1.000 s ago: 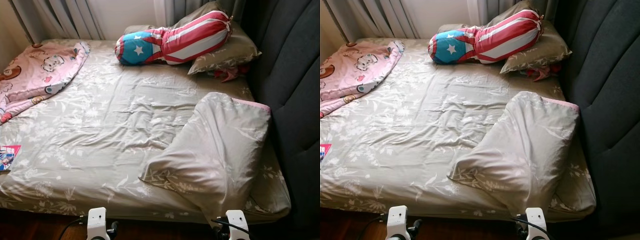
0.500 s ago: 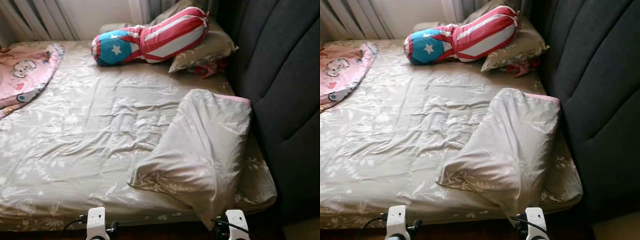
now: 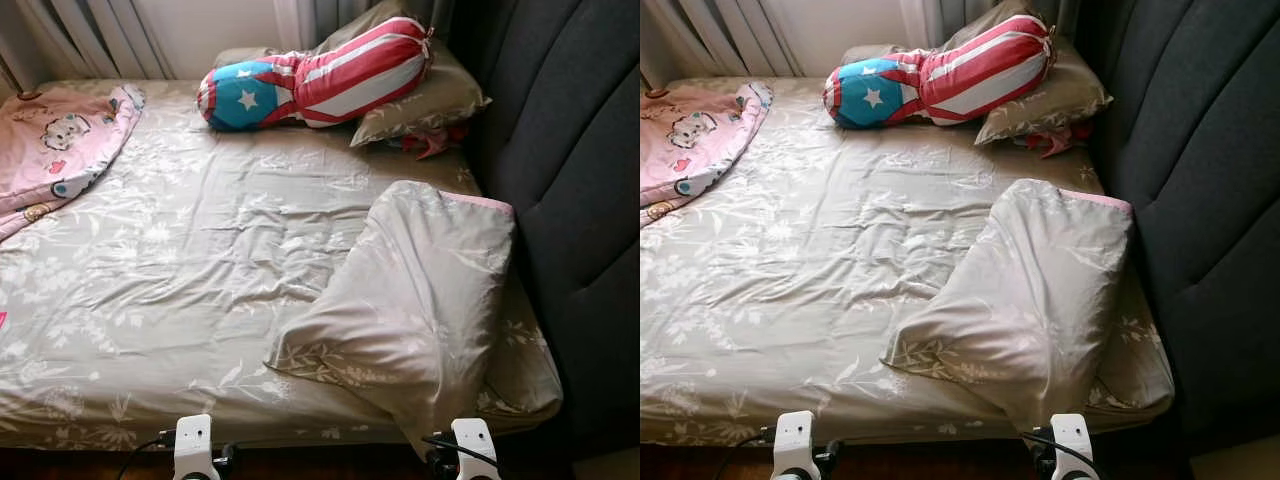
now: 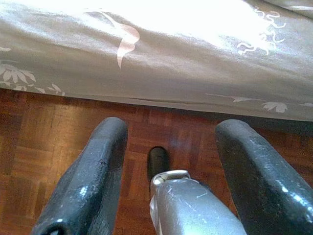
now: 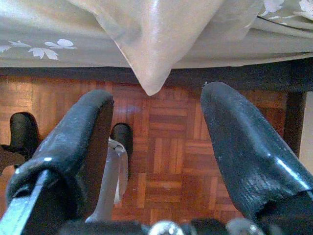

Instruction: Clean up the room

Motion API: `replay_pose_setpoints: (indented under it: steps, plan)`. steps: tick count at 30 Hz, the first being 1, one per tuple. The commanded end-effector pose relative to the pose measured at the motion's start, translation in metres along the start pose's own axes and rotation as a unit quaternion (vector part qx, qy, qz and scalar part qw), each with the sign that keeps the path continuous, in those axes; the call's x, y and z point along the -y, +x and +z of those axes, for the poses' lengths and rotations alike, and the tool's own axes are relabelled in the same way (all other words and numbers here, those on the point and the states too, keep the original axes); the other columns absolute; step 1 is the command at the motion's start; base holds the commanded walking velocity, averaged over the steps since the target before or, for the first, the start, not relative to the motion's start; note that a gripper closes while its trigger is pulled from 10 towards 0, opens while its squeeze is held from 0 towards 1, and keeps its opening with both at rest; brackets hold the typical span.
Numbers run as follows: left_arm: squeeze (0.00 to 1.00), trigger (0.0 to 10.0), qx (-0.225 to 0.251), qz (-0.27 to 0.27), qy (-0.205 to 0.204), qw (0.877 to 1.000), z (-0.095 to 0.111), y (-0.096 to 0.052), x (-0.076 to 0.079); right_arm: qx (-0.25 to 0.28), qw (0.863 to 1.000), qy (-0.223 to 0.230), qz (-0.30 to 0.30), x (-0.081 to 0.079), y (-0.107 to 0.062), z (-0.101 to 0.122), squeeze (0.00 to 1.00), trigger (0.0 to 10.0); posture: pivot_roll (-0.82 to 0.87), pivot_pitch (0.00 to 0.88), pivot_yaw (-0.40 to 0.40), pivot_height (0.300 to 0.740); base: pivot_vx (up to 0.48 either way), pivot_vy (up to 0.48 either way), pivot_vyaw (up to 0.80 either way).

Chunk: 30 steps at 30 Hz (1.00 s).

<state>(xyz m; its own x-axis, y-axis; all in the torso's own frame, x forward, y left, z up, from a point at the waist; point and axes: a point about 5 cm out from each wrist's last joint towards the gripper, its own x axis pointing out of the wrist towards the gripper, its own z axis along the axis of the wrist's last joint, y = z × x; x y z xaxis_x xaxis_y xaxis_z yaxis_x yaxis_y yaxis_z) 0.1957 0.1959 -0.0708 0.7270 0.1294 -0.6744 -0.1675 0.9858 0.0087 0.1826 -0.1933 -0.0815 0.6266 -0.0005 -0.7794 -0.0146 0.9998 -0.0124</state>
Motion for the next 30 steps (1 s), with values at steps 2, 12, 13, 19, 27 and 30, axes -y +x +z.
replay_pose_setpoints:
  steps: [2,12,13,19,27,30]
  plan:
    - [0.00,10.0,-0.018,0.005,-0.003,1.000,-0.009,-0.002,-0.002,-0.013,1.000,-0.001,-0.003,0.000,-0.001,-0.007,0.00,10.0,-0.06,0.120,-0.011,0.740,0.129,0.000,0.00]
    - [0.00,10.0,-0.018,0.005,-0.003,1.000,-0.009,-0.003,-0.002,-0.012,1.000,-0.005,-0.010,0.001,-0.002,-0.007,0.00,10.0,-0.05,0.120,-0.011,0.740,0.261,0.000,-0.33]
    - [0.00,10.0,-0.018,0.005,-0.003,1.000,-0.009,-0.003,-0.002,-0.010,1.000,-0.005,-0.010,0.001,-0.002,-0.007,0.00,10.0,-0.05,0.120,-0.011,0.740,0.259,0.000,0.00]
    - [0.00,10.0,-0.018,0.005,-0.004,1.000,-0.009,-0.003,-0.002,-0.010,1.000,-0.007,-0.010,0.001,-0.002,-0.007,0.00,10.0,-0.05,0.121,-0.011,0.740,0.129,0.000,0.00]
    - [0.00,10.0,-0.002,0.000,-0.001,1.000,-0.003,-0.001,0.000,-0.004,1.000,-0.004,-0.011,0.001,-0.002,-0.006,0.00,10.0,-0.05,0.124,-0.011,0.740,0.000,0.000,0.00]
    - [0.00,10.0,0.025,-0.009,0.000,1.000,0.007,0.001,0.004,0.012,1.000,0.006,-0.013,0.001,-0.002,-0.005,0.00,10.0,-0.06,0.127,-0.012,0.740,0.000,0.000,0.00]
